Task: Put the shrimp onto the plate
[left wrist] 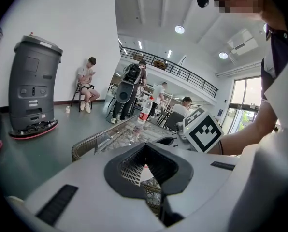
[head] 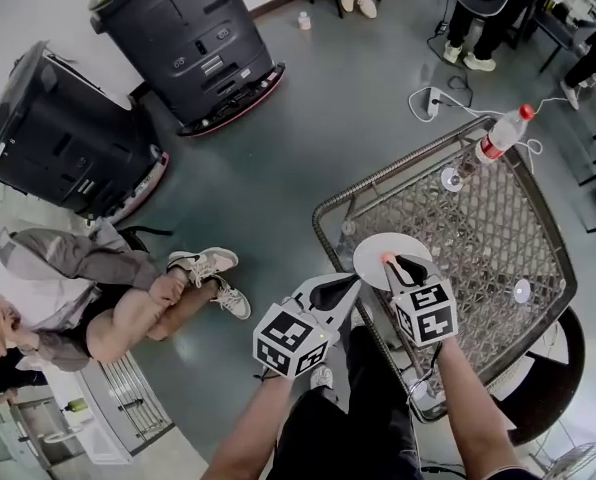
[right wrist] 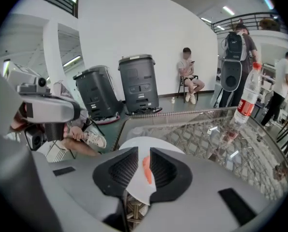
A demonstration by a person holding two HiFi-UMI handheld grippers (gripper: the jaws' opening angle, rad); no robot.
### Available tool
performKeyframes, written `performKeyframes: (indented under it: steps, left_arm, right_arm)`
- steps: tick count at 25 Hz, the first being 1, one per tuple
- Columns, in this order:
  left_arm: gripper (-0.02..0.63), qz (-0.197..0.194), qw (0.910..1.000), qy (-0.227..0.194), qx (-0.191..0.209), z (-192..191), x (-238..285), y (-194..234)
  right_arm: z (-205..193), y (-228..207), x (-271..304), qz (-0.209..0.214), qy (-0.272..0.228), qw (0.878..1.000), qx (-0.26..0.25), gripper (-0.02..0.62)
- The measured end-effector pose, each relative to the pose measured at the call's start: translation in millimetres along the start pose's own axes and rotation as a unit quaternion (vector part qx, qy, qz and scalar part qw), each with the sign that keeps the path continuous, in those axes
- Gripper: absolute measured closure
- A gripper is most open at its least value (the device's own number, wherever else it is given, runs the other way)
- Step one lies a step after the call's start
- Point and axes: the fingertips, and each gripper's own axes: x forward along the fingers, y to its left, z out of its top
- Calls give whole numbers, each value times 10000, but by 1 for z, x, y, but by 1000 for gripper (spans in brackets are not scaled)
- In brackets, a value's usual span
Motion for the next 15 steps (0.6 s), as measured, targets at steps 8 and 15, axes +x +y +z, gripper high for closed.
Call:
performKeyframes:
  steps: [8,15]
  left_arm:
    - [597,-175,9991,-333,217,48,-27,-37]
    - [597,-313,9964,-675,418,93,-52,-70]
  right_arm:
    - [57,22,-77,139,-968,9943,418,534]
    - [110,30,-146,-60,-1844,9826,226,589]
